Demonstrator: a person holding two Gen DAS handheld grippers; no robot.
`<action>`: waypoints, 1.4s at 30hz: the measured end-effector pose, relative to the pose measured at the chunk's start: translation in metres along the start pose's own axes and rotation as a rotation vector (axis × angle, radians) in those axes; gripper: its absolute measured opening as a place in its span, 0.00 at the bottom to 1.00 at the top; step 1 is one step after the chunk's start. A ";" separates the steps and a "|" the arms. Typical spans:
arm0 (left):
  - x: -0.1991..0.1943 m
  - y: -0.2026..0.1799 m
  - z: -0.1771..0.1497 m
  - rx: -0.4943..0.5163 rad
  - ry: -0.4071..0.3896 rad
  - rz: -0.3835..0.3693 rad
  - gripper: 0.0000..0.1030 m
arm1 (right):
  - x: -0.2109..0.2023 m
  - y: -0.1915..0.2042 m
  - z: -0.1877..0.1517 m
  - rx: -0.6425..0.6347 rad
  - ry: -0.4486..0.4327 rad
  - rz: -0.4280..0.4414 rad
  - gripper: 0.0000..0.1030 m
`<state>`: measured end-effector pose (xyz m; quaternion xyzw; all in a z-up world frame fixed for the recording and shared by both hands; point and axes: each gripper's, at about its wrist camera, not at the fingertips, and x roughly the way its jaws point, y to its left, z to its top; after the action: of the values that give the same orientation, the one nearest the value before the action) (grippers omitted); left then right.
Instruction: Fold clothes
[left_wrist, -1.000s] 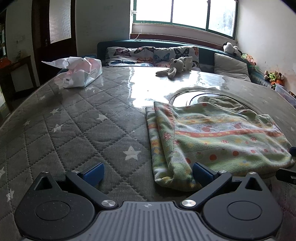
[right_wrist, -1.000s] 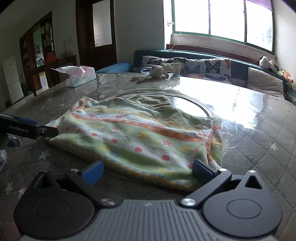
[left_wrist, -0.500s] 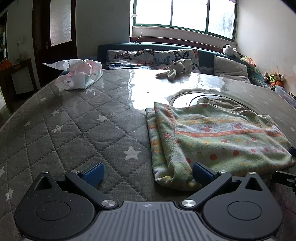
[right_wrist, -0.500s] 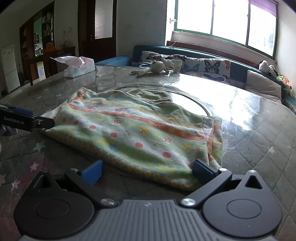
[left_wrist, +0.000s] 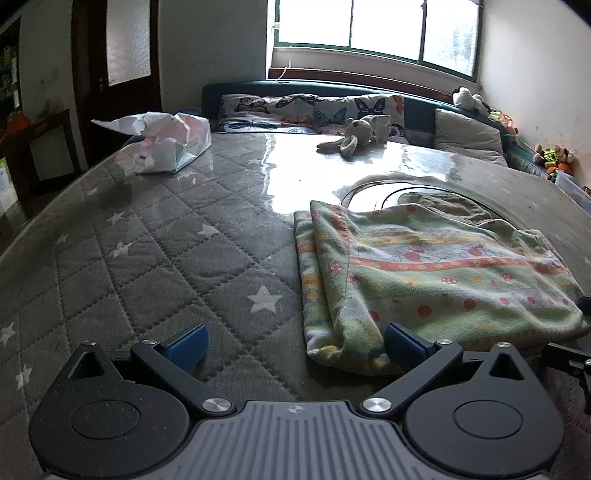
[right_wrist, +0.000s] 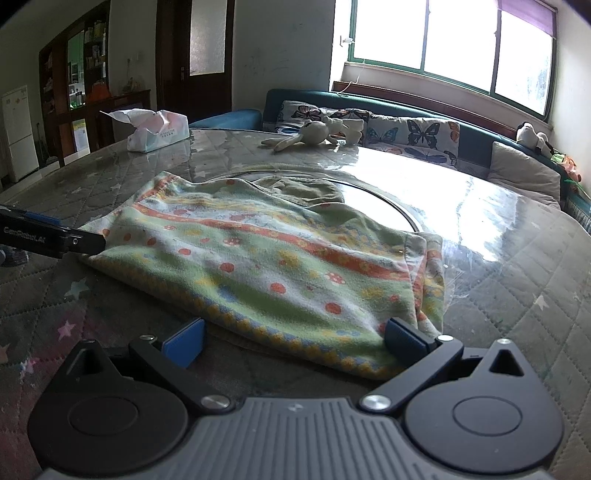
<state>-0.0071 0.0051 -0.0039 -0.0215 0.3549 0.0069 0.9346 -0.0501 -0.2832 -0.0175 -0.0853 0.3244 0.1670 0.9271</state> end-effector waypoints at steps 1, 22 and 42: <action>-0.002 0.000 0.000 -0.006 0.004 0.000 1.00 | 0.000 0.000 0.000 -0.003 -0.002 -0.002 1.00; -0.028 -0.027 -0.015 0.037 0.024 -0.045 1.00 | -0.025 0.003 -0.010 0.104 -0.026 -0.011 1.00; -0.045 -0.046 -0.026 0.081 0.020 -0.091 1.00 | -0.042 0.007 -0.018 0.173 -0.046 -0.024 1.00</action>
<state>-0.0569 -0.0420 0.0079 0.0001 0.3629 -0.0503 0.9305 -0.0940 -0.2927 -0.0050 -0.0047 0.3150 0.1290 0.9403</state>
